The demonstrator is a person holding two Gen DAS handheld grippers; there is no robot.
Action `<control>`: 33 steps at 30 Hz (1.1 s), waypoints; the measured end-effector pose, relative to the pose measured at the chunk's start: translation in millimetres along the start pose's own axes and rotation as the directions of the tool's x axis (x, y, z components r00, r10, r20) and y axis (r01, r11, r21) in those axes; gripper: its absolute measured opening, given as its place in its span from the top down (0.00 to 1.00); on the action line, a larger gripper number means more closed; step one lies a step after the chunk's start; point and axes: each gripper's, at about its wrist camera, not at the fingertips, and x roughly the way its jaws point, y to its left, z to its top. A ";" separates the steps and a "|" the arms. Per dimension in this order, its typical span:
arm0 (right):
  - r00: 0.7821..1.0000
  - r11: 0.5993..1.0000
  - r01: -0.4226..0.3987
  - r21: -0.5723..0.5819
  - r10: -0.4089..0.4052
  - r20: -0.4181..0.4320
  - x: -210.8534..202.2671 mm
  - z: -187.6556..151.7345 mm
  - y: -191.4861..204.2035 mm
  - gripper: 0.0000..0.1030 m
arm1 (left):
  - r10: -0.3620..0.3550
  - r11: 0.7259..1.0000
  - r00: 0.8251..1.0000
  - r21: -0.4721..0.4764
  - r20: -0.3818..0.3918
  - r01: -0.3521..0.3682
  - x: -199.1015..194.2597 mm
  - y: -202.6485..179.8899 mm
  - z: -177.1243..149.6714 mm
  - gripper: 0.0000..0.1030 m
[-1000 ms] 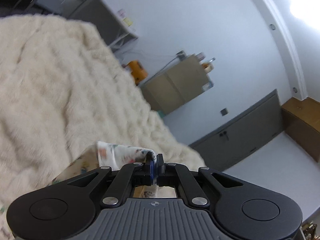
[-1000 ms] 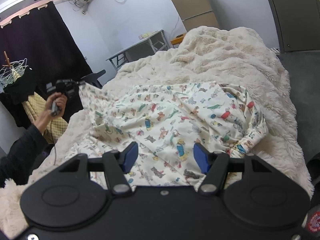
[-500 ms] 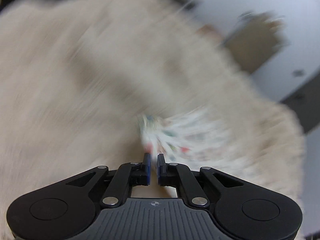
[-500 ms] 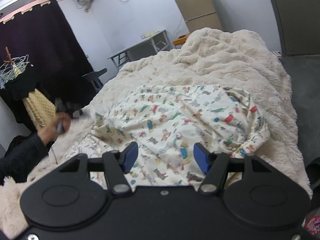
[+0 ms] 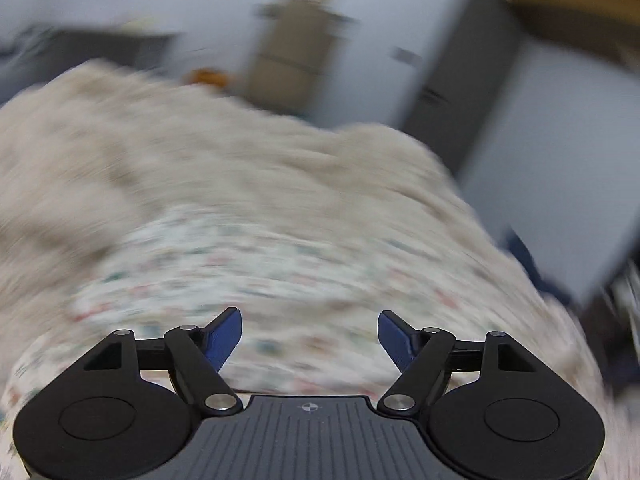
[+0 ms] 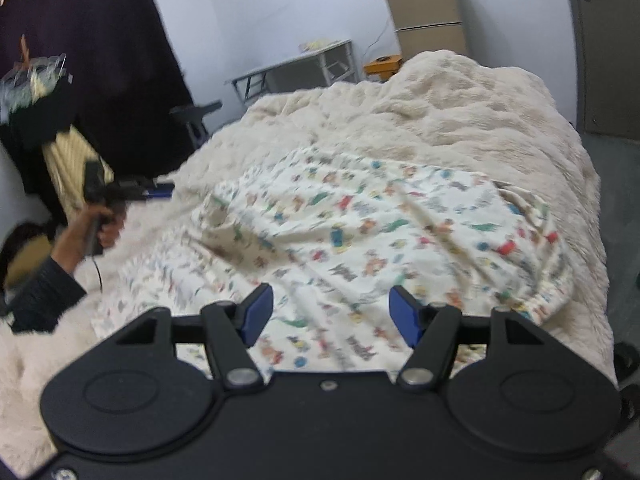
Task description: Fold clothes
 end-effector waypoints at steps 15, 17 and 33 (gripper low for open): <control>0.999 0.960 0.036 -0.277 -0.041 -0.012 -41.2 -4.4 49.4 0.34 | 0.490 0.852 0.869 -0.174 -0.069 -0.494 -131.9 142.1 -90.5 0.09; 0.999 0.952 0.028 -0.306 -0.041 -0.036 -45.6 -8.8 48.2 0.34 | 0.457 0.852 0.883 -0.230 -0.111 -0.470 -140.2 160.9 -117.6 0.09; 0.992 0.727 -0.048 -0.685 -0.043 -0.115 -78.9 -70.7 93.9 0.30 | 0.356 0.841 0.922 0.483 -0.152 -0.245 -135.8 51.0 -194.2 0.12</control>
